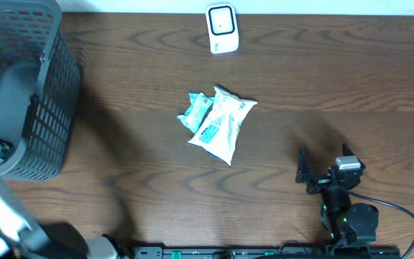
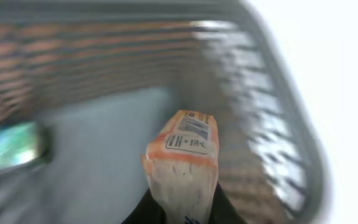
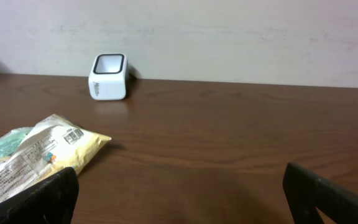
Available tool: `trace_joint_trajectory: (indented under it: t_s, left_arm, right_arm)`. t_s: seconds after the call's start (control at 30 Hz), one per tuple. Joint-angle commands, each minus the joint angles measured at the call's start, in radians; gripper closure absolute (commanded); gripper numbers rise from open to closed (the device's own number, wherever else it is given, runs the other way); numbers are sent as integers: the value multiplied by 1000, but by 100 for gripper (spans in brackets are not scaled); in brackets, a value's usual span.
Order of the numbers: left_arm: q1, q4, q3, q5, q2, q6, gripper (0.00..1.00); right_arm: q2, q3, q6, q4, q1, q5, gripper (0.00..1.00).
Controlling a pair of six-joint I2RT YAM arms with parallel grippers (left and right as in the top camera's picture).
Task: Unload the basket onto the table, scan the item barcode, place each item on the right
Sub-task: 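Grasp an orange-and-white box from the basket with the left gripper, then present the orange box to the scanner and place it on the table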
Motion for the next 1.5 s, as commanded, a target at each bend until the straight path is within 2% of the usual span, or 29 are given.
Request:
trace_joint_trajectory:
  t_s: [0.0, 0.1, 0.17, 0.4, 0.47, 0.57, 0.67, 0.7, 0.8, 1.03, 1.2, 1.3, 1.37, 1.4, 1.47]
  left_arm:
    - [-92, 3, 9, 251, -74, 272, 93]
    - [-204, -5, 9, 383, -103, 446, 92]
    - [-285, -16, 8, 420, -104, 536, 93]
    - [-597, -69, -11, 406, -27, 781, 92]
    - [-660, -77, -12, 338, 14, 786, 93]
    - [-735, -84, -12, 161, 84, 784, 92]
    - [-796, -84, -12, -82, 168, 753, 92]
    - [-819, -84, -12, -219, 210, 712, 92]
    - [-851, -91, -12, -405, 288, 621, 92]
    - [-902, -122, -12, -431, 462, 521, 92]
    - [-943, -130, -12, -430, 555, 518, 92]
    - [-964, -132, -12, -430, 587, 518, 78]
    - [-974, -134, -12, -430, 593, 518, 57]
    - [-977, -134, -12, -430, 593, 518, 54]
    - [-980, -133, -12, -430, 593, 519, 54]
  right_arm:
    - [-2, -1, 10, -4, 0, 5, 1]
    - [-2, -1, 10, -4, 0, 5, 1]
    - [-2, -1, 10, -4, 0, 5, 1]
    - [-2, -1, 10, -4, 0, 5, 1]
    - [-2, -1, 10, -4, 0, 5, 1]
    - [-2, -1, 10, -4, 0, 5, 1]
    - [-2, -1, 10, -4, 0, 5, 1]
    - [-2, -1, 10, -4, 0, 5, 1]
    - [-2, -1, 10, -4, 0, 5, 1]
    - [-2, -1, 10, -4, 0, 5, 1]
    - [-2, -1, 10, -4, 0, 5, 1]
    - [-2, -1, 10, -4, 0, 5, 1]
    - [-2, -1, 10, -4, 0, 5, 1]
    - [-2, -1, 10, -4, 0, 5, 1]
    - [-2, -1, 10, -4, 0, 5, 1]
